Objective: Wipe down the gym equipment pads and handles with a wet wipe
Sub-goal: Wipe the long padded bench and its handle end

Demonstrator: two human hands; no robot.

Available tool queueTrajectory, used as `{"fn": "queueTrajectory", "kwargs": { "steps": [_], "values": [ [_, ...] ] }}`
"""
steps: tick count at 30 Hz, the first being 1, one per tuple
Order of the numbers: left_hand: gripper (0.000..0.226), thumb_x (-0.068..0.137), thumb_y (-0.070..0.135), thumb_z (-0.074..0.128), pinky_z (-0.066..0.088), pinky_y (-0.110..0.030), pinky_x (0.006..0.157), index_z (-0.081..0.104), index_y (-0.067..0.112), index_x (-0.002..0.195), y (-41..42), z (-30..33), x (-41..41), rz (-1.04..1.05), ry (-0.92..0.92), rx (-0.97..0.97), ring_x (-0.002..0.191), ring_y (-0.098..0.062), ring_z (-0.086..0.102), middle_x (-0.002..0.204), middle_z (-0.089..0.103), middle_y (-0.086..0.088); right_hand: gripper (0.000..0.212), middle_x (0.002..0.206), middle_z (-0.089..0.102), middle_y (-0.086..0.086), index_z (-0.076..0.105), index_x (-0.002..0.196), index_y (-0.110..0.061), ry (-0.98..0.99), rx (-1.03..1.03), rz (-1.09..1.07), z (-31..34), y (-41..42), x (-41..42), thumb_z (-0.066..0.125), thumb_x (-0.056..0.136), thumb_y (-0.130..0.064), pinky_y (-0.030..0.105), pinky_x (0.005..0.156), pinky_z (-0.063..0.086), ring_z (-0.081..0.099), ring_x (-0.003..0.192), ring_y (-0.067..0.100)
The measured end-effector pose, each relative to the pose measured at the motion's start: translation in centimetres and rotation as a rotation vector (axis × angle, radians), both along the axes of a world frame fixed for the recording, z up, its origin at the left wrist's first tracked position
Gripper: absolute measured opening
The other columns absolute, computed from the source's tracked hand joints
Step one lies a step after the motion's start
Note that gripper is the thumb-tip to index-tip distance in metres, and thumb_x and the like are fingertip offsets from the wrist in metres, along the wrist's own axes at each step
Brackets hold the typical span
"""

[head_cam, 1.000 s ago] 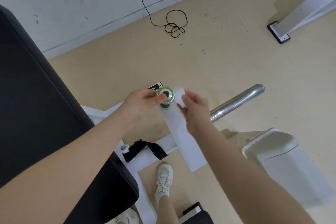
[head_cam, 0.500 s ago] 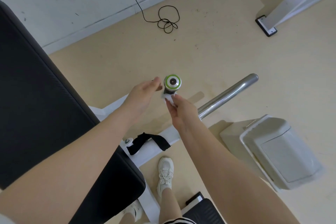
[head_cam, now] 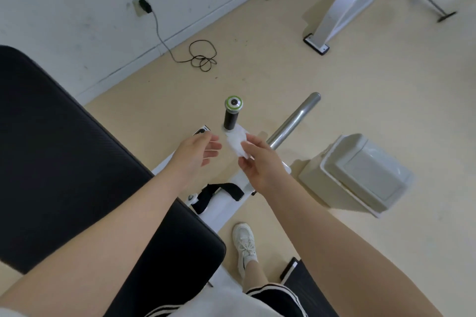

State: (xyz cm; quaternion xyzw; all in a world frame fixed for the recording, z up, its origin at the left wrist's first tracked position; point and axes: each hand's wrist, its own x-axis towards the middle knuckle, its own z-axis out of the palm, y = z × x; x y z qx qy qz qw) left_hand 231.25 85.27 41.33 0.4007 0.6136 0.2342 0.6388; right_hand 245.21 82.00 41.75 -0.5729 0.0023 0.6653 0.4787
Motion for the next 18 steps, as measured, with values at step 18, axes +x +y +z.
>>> {"fn": "queueTrajectory", "kwargs": {
  "steps": [18],
  "values": [
    [0.021, 0.084, 0.008, 0.065, 0.046, -0.018, 0.072, 0.064, 0.027, 0.075, -5.7, 2.7, 19.6, -0.514, 0.044, 0.368, 0.076, -0.005, 0.06, 0.081, 0.065, 0.01, 0.016, 0.093, 0.062, 0.017, 0.059, 0.102, 0.008, -0.243, 0.057, -0.219, 0.7, -8.4, 17.7, 0.055, 0.087, 0.004, 0.024, 0.077, 0.055, 0.064, 0.083, 0.023]
  ]
}}
